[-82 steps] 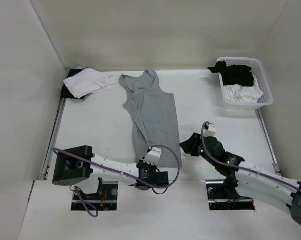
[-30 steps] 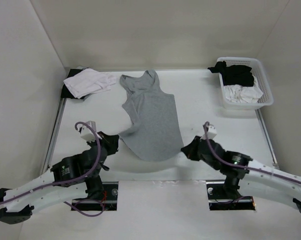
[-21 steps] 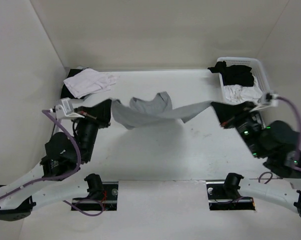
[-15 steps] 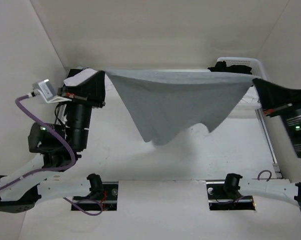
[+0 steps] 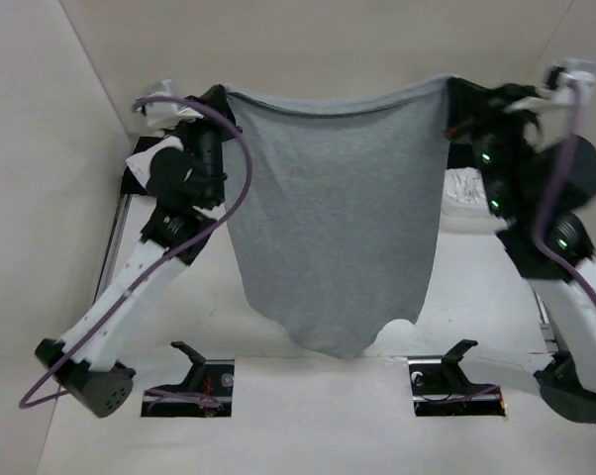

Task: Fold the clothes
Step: Flatten the tank top out

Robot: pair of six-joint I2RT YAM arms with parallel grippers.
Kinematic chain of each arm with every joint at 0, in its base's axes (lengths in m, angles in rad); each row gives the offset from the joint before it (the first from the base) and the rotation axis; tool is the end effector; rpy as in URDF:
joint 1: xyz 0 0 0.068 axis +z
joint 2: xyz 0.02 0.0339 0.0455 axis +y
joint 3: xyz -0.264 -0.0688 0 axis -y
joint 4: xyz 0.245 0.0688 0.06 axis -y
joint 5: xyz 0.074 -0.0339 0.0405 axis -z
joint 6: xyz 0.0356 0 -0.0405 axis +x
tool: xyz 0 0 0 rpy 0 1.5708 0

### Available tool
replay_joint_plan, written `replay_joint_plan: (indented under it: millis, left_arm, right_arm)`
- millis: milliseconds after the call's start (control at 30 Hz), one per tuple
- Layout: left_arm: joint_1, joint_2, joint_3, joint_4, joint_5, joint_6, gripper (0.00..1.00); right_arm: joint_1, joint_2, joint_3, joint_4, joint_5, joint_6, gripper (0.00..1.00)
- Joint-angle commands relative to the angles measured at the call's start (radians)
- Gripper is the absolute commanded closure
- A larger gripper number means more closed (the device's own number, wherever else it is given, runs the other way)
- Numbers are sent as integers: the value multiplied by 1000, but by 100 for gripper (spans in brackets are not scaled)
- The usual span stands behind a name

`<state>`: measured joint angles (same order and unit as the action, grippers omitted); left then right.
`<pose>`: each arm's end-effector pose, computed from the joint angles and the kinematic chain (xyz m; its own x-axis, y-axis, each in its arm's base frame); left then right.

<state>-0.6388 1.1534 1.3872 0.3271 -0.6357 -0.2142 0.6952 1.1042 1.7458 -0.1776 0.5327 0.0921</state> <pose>0.1927 -0.1168 0.5246 0.4011 -0.5110 -0.7603 0.1652 0.8567 -0.4886 0.1308 0.0855 0.5908 0.3235 0.3730 -0.8696 -0.2338 0.9220 0.3086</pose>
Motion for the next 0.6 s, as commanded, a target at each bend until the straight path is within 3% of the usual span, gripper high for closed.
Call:
replay_joint_plan:
  millis: [0,133,267,400,467,567]
  left_arm:
    - [185,87,-34,-181,177,-338,100]
    - [305,297,164,-233,249,-352,100]
    - [368,469,454,-316,292,-338,100]
    - [408,540,662,-378,307,-317,100]
    - [414,545,719,-382,304,-297,100]
    - [414,526,754,-384,291,-261,100]
  right_arm:
    - [-201,126,-60,-33,-336,222,100]
    - [-337,383,133,-49,-491,294,100]
    - [-386,630,572,-225,-513,282,100]
    - [-408,808,1016,-364,-531,262,100]
    - [-420,821,1075,-352,-545,273,100]
    - [-443,760,991,-286,-586,293,99]
